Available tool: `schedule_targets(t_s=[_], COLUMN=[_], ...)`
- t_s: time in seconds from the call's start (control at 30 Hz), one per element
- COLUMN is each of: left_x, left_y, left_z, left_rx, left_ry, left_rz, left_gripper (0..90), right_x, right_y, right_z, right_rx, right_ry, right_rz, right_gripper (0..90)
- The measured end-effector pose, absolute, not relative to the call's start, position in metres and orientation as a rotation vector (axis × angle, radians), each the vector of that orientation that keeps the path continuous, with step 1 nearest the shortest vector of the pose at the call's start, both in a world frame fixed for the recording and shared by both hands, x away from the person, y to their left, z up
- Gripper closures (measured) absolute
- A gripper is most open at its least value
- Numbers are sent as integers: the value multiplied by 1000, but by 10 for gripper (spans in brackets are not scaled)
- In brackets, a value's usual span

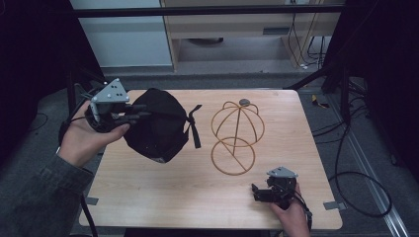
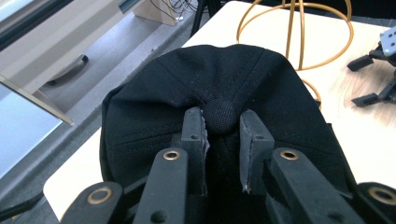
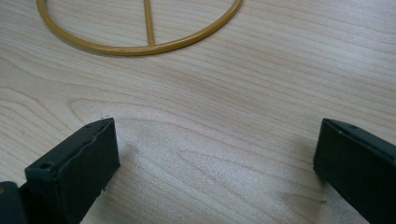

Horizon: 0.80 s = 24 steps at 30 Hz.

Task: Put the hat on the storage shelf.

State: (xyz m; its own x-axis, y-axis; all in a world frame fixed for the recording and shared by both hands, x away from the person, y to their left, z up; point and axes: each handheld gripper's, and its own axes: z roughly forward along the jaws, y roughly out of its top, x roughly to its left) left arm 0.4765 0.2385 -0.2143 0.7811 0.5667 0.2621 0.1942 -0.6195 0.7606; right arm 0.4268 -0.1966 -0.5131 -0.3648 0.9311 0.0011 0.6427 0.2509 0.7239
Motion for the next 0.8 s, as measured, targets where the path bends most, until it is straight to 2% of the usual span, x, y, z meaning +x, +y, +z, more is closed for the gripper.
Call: schedule_targets(t_s=[0.8], left_x=[454], left_y=[211], left_z=[-172], left_rx=[2153], left_ry=[455], left_rz=[699], left_gripper=[745], right_x=[427], right_y=[-197], right_z=[-513], right_rx=[1423], right_ry=[2101], right_rz=[900], right_gripper=[4])
